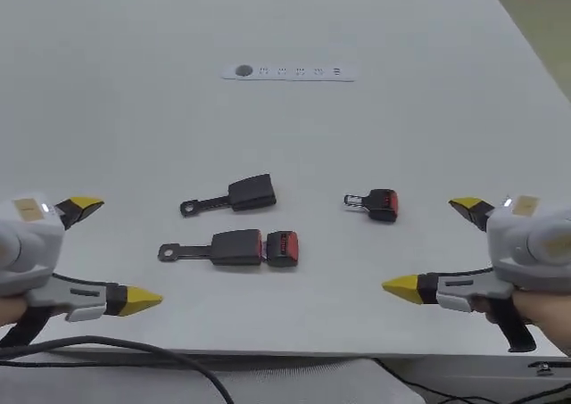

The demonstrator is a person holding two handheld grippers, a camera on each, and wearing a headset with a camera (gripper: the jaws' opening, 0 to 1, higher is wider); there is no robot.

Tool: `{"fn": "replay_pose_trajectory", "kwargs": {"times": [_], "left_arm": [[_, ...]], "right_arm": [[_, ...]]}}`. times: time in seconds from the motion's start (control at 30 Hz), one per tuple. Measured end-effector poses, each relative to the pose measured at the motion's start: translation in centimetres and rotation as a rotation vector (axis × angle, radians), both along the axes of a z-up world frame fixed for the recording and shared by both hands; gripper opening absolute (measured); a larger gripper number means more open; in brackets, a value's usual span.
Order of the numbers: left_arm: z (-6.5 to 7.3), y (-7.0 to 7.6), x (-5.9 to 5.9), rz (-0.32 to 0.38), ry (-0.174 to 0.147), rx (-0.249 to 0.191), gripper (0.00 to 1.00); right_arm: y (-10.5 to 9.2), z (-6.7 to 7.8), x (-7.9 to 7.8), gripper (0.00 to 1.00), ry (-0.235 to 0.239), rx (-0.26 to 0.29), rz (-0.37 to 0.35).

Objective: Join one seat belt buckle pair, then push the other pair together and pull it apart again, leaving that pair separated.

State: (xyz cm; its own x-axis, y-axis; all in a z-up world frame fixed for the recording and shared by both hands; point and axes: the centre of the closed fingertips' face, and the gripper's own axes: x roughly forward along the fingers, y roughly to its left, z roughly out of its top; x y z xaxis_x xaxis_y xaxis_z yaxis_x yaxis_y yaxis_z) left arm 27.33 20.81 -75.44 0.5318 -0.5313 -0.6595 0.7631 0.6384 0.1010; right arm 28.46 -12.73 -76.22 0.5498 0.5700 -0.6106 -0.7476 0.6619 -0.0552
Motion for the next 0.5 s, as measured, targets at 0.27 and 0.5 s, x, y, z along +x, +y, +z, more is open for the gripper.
{"fn": "replay_pose_trajectory", "kwargs": {"times": [0.27,0.5], "left_arm": [[-0.25,-0.24,-0.22,-0.01,-0.003,0.013,1.0],[-0.18,-0.38,-0.23,-0.015,0.001,0.008,1.0]], "right_arm": [[0.24,0.27,0.18,1.0,-0.004,0.0,0.014],[0.63,0.29,0.51,1.0,-0.007,0.002,0.018]]}}
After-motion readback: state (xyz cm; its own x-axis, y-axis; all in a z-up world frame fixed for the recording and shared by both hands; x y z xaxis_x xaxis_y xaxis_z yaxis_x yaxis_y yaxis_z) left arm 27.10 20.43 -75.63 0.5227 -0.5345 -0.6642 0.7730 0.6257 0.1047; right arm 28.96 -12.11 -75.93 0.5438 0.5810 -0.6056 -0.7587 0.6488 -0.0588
